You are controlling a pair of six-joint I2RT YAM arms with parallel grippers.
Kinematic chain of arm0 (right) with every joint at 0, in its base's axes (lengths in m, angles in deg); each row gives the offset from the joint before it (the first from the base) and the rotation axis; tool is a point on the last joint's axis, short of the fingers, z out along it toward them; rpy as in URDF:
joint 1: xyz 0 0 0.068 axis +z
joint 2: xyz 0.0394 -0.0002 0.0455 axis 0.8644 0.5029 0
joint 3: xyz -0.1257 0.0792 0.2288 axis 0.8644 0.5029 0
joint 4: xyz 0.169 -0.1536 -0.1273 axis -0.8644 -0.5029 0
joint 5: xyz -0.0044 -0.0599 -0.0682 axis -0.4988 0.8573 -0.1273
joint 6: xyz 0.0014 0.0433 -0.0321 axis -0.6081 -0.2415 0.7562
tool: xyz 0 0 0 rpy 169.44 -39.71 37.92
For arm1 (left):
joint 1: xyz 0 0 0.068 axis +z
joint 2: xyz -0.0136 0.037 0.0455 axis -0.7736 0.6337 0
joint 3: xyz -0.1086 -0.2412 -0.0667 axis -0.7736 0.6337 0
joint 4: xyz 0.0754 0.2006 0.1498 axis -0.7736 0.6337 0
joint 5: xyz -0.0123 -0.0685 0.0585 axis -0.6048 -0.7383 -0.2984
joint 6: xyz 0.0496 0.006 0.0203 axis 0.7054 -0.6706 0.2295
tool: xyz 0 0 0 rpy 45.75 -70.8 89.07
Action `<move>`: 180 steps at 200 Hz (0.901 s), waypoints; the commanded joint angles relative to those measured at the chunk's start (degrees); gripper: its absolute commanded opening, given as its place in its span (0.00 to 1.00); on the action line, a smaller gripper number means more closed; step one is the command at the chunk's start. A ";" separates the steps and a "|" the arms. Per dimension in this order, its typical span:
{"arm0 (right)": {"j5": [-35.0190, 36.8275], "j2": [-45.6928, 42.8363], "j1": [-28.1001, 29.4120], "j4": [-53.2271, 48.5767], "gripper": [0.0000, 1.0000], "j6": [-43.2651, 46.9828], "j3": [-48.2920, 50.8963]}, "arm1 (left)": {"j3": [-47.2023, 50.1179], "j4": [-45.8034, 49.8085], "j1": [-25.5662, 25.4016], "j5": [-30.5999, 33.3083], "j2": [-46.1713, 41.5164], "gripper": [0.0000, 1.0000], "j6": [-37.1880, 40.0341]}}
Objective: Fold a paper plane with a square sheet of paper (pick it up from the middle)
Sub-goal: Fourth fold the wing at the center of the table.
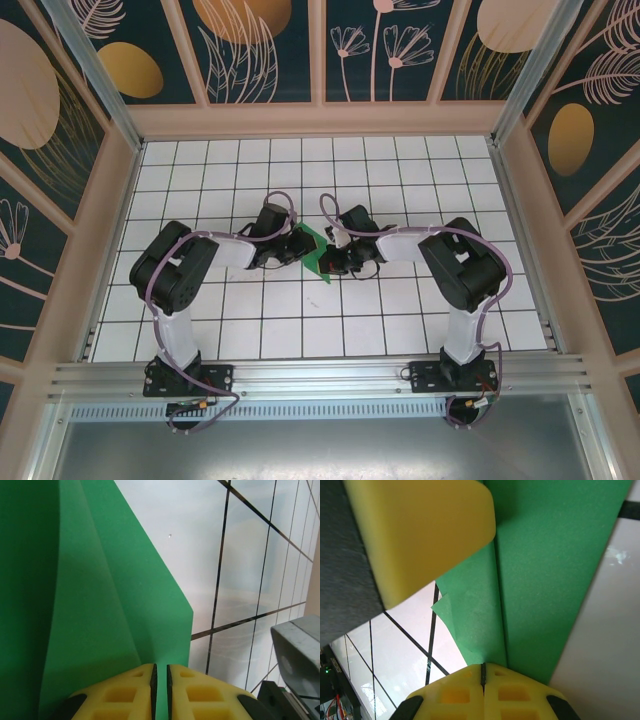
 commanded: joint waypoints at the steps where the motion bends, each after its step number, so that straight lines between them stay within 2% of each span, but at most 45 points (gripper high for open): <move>1: 4.80 3.50 0.28 -3.09 0.07 -0.16 2.12 | 1.28 1.80 0.02 2.84 0.25 0.18 3.48; 103: 0.31 -5.03 -0.56 -3.42 0.07 -1.57 -2.89 | 1.93 5.09 0.11 6.69 1.55 0.12 10.86; 180: -0.22 0.26 -0.68 0.39 0.04 -4.71 -5.34 | 1.84 4.77 0.16 5.66 1.55 0.08 11.47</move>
